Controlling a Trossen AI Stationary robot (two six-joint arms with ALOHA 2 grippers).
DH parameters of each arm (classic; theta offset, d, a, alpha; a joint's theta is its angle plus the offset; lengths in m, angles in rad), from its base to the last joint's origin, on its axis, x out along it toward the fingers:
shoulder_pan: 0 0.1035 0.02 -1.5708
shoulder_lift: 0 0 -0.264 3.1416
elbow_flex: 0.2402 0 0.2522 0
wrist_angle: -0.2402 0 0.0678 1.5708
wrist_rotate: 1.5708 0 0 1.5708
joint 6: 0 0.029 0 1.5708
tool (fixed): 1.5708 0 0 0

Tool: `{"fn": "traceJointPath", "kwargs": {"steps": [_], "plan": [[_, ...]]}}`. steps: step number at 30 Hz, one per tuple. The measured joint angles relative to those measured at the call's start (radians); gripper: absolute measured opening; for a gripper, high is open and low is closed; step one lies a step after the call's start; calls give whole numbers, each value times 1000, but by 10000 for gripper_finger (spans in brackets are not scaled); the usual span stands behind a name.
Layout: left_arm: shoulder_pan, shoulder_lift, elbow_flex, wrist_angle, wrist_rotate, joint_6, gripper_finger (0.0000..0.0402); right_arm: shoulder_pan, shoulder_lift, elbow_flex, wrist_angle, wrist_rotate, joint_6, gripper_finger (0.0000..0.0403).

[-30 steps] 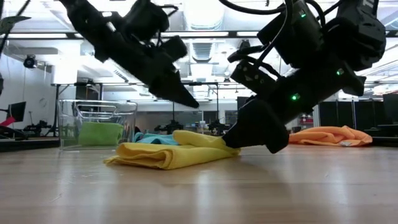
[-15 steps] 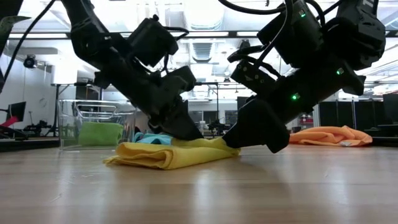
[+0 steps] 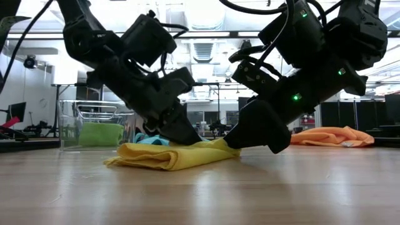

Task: Roll microfiber towels into tight, uniform cylinder then place into a basket
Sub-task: Roll the yellow microfiber towel

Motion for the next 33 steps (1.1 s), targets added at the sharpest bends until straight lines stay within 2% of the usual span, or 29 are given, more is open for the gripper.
{"fn": "traceJointPath", "kwargs": {"steps": [8, 14, 18, 23, 26, 29, 33], "plan": [[1, 4, -1, -4, -29, 17, 0, 0, 1, 2, -2, 20, 7, 9], [28, 59, 0, -2, -27, 65, 0, 1, -15, 10, -20, 70, -9, 9], [55, 88, 3, -2, -26, 110, 0, -1, -89, 7, -88, 82, -35, 18], [92, 95, 34, -22, -7, 189, 0, 0, -213, 7, -254, 105, -45, 23], [106, 90, 93, -115, 6, 294, 0, 0, -290, 7, -341, 134, -23, 19], [114, 90, 196, -297, 7, 416, 0, 0, -359, -1, -400, 184, -4, 18], [114, 100, 328, -497, 4, 580, 0, 0, -434, -24, -440, 185, 18, 18]]}}
